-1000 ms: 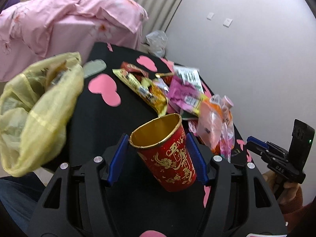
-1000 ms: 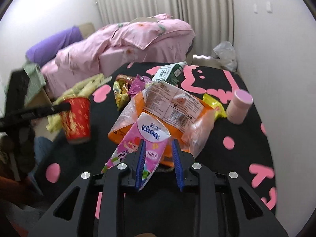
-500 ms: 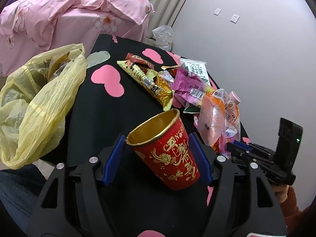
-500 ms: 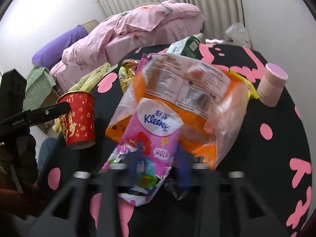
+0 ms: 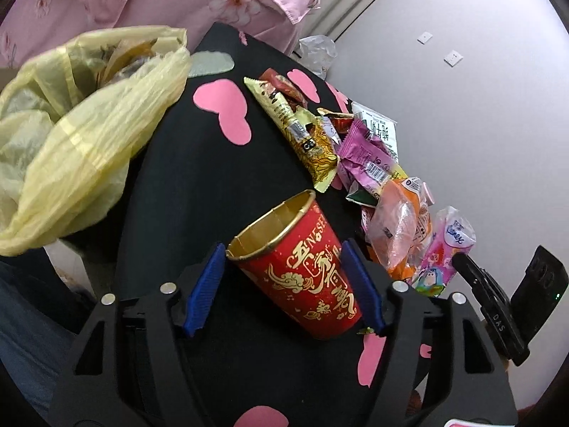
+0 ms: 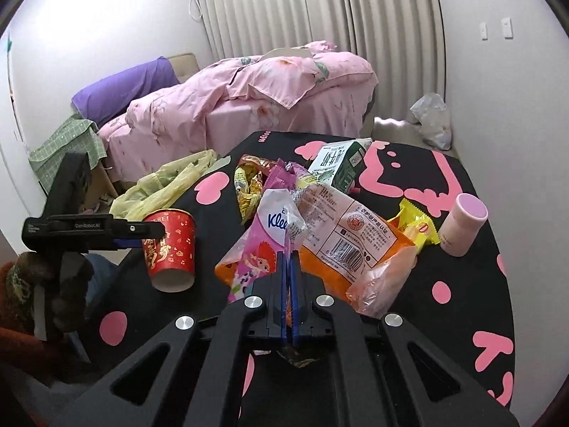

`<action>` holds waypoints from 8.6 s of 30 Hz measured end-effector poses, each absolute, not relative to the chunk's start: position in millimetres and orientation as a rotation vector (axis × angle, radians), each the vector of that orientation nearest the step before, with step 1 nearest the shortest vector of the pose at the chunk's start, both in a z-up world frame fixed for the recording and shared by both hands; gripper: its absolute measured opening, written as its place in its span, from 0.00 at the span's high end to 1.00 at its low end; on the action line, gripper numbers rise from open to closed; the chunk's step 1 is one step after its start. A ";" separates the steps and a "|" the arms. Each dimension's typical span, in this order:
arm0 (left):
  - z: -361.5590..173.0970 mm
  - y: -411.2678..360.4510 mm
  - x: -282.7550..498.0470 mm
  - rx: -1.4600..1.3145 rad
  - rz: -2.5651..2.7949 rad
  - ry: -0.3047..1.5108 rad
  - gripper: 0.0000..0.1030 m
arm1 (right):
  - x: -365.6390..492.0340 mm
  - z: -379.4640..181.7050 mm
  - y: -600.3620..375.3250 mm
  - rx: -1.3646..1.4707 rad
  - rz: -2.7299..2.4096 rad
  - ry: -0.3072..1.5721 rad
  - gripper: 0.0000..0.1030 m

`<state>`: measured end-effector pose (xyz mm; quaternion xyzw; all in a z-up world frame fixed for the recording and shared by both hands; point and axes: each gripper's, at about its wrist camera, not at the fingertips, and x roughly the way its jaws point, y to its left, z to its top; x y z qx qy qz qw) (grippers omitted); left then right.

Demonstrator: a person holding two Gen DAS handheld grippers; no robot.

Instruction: Collect trash

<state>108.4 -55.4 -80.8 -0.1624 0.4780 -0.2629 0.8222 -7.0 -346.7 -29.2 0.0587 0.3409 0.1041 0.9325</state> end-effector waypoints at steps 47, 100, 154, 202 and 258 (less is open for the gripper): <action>-70.3 139.2 213.1 -0.343 -0.083 0.718 0.49 | 263.8 -60.1 -70.3 -0.076 0.701 0.846 0.96; -27.8 -88.3 129.2 -0.184 -0.604 0.714 0.09 | 41.7 1.5 -408.1 -0.027 0.069 0.653 0.39; -85.9 -93.5 104.4 -0.116 -0.586 1.019 0.49 | -42.3 -87.1 -327.7 -0.028 0.365 0.915 0.46; -44.8 -191.1 101.9 -0.032 -0.720 0.956 0.82 | -92.3 -80.2 -388.7 0.110 0.220 0.795 0.50; -46.3 -13.6 9.4 -0.094 -0.528 0.826 0.20 | -67.8 -49.7 -356.0 0.048 0.190 0.724 0.71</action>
